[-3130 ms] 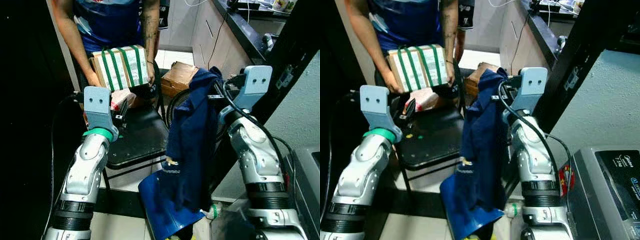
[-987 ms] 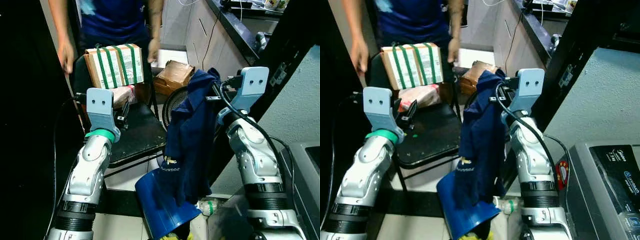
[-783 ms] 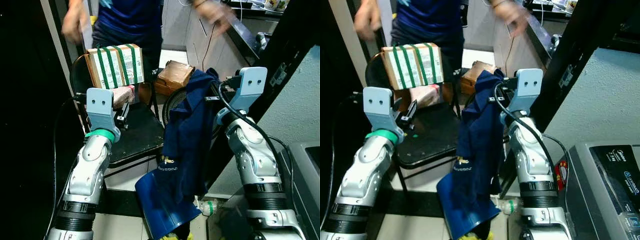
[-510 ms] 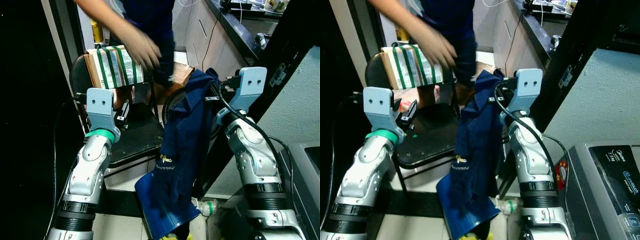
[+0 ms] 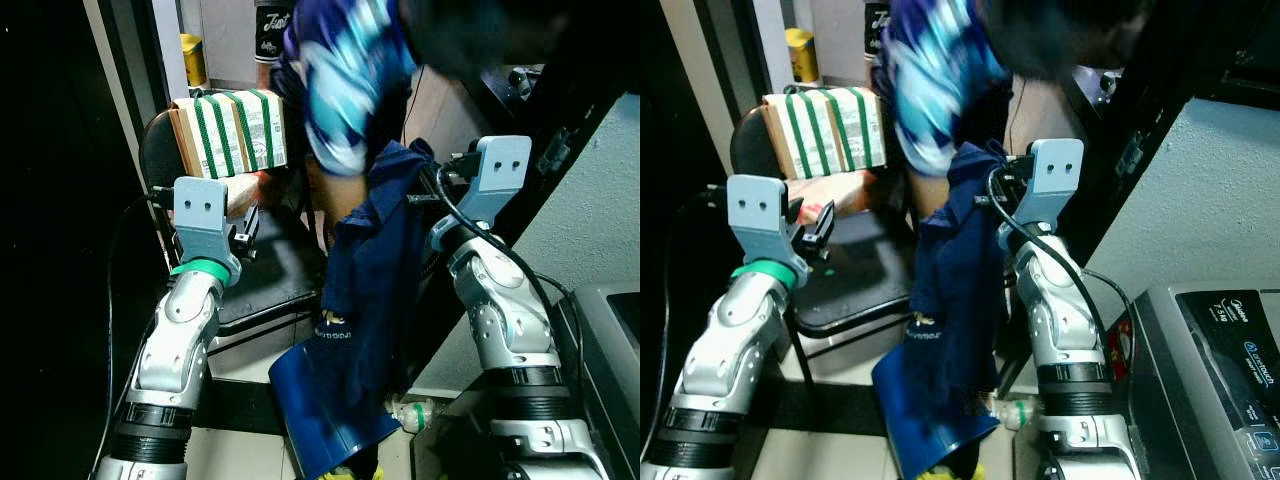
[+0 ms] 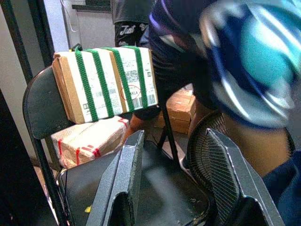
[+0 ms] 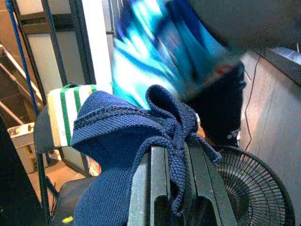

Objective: Clothes washing

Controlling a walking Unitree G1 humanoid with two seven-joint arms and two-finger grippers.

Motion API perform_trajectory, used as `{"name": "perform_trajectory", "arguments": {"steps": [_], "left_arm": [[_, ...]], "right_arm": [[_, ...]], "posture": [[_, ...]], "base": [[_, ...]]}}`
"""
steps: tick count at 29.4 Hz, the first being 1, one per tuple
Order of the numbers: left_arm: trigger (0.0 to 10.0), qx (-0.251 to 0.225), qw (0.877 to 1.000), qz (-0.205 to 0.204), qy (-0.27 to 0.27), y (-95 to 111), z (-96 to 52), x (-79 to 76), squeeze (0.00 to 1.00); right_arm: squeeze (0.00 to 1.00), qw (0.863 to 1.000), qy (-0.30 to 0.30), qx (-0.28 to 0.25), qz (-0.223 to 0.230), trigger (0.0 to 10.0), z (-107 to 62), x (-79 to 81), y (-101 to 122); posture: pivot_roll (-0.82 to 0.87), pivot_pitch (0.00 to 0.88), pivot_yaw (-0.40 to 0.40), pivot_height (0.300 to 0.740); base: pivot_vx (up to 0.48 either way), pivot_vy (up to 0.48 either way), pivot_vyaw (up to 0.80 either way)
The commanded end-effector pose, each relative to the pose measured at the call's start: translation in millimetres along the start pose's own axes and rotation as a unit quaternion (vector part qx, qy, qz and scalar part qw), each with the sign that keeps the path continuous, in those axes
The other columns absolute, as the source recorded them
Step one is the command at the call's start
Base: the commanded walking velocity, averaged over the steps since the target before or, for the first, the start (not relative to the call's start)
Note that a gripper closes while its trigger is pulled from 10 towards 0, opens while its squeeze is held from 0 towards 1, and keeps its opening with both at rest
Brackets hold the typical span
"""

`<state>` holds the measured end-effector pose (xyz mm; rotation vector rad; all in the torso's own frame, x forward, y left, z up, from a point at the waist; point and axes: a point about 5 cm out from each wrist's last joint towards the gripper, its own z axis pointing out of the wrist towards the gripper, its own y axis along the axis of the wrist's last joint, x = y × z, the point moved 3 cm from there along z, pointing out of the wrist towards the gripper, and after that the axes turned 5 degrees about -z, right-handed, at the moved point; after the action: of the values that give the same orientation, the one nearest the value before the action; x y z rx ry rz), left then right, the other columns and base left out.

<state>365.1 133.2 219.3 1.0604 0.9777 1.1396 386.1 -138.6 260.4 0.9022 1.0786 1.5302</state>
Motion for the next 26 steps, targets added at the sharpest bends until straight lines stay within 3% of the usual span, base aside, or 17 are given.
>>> {"name": "perform_trajectory", "arguments": {"steps": [1, 5, 7, 11, 26], "left_arm": [[10.0, 0.009, 1.0, -0.006, -0.003, -5.8, -2.3, -2.4, 0.0], [10.0, 0.011, 1.0, -0.007, -0.004, -6.5, -2.7, -3.3, 0.0], [10.0, 0.012, 1.0, -0.007, -0.005, -7.0, -2.9, -3.7, 0.0], [10.0, 0.012, 1.0, -0.008, -0.005, -7.1, -2.9, -3.6, 0.0], [10.0, 0.011, 1.0, -0.006, -0.005, -6.9, -2.8, -2.9, 0.0]], "right_arm": [[0.0, 1.0, -0.004, -0.005, 0.015, 10.0, -3.2, -2.8, 1.8], [0.0, 1.0, 0.011, -0.01, 0.024, 10.0, -4.4, 2.0, 4.1], [0.0, 1.0, 0.009, -0.016, -0.015, 10.0, -4.0, 3.0, 5.7], [0.0, 0.999, 0.009, -0.017, -0.034, 10.0, -3.1, 2.3, 5.8], [0.0, 0.999, 0.005, -0.016, -0.03, 10.0, -3.6, -0.7, 5.5]], "posture": [[0.0, 0.02, -0.033, 0.74], [0.0, 0.025, -0.033, 0.74], [0.0, 0.025, -0.033, 0.74], [0.0, 0.025, -0.033, 0.74], [0.0, 0.025, -0.033, 0.74]], "base": [[0.0, 0.0, 0.0], [0.0, 0.0, 0.0], [0.0, 0.0, 0.0], [0.0, 0.0, 0.0], [0.0, 0.0, 0.0]]}}
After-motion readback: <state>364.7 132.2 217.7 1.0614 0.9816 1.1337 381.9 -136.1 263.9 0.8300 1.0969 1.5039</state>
